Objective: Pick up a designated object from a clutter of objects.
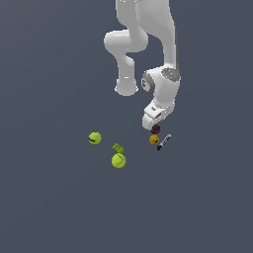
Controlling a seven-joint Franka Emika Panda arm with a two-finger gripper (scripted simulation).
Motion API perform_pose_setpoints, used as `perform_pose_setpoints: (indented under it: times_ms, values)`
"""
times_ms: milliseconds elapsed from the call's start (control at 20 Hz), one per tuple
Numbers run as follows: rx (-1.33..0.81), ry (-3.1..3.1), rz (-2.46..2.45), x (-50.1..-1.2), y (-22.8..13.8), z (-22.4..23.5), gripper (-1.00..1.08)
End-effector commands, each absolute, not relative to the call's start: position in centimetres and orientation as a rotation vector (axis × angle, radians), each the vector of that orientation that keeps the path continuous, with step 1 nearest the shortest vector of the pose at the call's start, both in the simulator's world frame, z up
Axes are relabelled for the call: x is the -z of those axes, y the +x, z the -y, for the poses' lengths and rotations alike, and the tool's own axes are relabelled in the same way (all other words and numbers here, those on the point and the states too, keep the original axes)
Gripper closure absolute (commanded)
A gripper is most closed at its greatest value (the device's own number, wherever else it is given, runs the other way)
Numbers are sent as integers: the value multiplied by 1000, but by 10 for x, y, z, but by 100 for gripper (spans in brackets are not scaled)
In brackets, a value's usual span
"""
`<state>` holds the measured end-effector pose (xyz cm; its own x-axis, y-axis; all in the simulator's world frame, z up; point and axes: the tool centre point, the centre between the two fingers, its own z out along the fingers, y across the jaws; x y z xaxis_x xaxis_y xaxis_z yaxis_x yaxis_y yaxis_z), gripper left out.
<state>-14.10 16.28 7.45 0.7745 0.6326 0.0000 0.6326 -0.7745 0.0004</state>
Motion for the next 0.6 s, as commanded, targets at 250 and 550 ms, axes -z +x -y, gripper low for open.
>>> perform_pose_setpoints:
  times_ms: [250, 550]
  values:
    - [1, 2958, -1058, -49, -142, -163, -92]
    - [1, 2957, -1060, -31, -143, -163, -92]
